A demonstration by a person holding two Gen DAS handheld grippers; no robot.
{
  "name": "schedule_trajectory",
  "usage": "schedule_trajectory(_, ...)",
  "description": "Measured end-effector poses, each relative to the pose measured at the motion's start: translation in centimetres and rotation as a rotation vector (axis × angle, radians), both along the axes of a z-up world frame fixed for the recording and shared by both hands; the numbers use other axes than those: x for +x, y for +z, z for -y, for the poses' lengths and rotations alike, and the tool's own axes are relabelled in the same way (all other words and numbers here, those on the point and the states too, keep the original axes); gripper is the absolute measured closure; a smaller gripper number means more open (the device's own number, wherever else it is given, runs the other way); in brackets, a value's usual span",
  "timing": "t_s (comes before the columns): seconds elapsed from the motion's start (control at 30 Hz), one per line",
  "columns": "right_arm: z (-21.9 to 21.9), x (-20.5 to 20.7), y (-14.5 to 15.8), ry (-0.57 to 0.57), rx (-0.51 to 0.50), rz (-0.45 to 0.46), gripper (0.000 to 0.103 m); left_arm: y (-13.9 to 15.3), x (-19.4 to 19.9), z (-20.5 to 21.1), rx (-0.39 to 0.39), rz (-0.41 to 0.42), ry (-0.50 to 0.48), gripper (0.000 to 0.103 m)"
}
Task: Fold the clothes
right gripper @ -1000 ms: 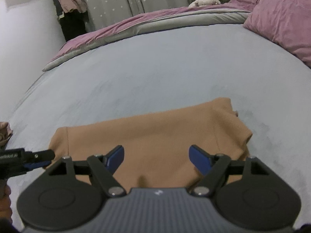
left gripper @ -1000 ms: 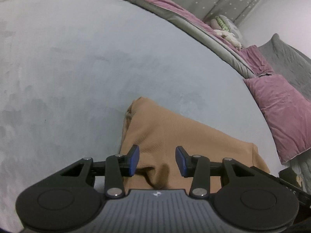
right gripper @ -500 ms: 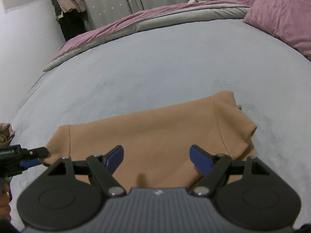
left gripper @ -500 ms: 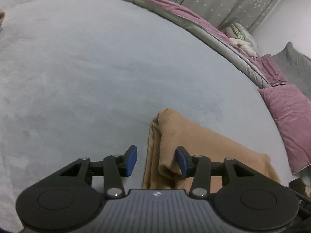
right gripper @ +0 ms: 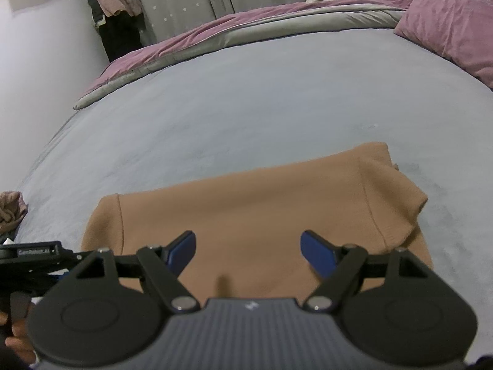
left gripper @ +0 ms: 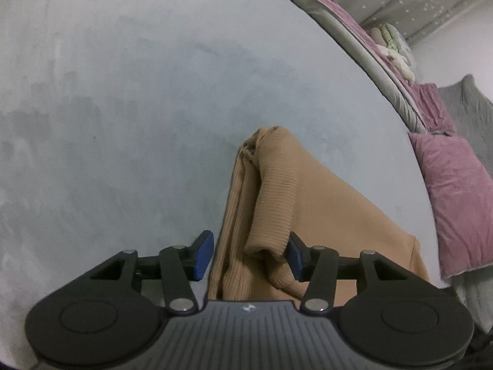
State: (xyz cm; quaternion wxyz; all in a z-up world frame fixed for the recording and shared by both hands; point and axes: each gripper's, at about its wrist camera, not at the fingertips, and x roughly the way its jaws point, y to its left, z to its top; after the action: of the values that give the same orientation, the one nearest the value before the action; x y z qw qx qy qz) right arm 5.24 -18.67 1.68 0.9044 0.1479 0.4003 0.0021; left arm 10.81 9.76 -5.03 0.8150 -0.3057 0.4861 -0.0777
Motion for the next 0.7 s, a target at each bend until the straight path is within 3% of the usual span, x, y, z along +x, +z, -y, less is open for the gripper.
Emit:
schedule_trajectory(0.23, -0.4, 0.1, -0.2, 0.02, 0.006, 0.001, 0.025, 0.3, 0.1, 0.0, -0.016, -0.002, -0.023, 0.052)
schedule_trajectory(0.37, -0.8, 0.5, -0.4, 0.035, 0.005, -0.006, 0.025, 1.0, 0.2, 1.9, 0.077, 0.022, -0.108, 0.045)
schedule_trajectory(0.5, -1.0, 0.6, -0.6, 0.038, 0.007, -0.011, 0.025, 0.7, 0.7, 3.2, 0.15, 0.022, -0.129, 0.043)
schedule_trajectory(0.6, -1.1, 0.6, -0.8, 0.043, 0.007, -0.017, 0.025, 0.2, 0.7, 2.3, 0.097, 0.005, -0.077, 0.043)
schedule_trajectory(0.7, -1.2, 0.7, -0.9, 0.049, 0.003, -0.022, 0.025, -0.6, 0.3, 0.3, -0.035, -0.028, 0.027, 0.045)
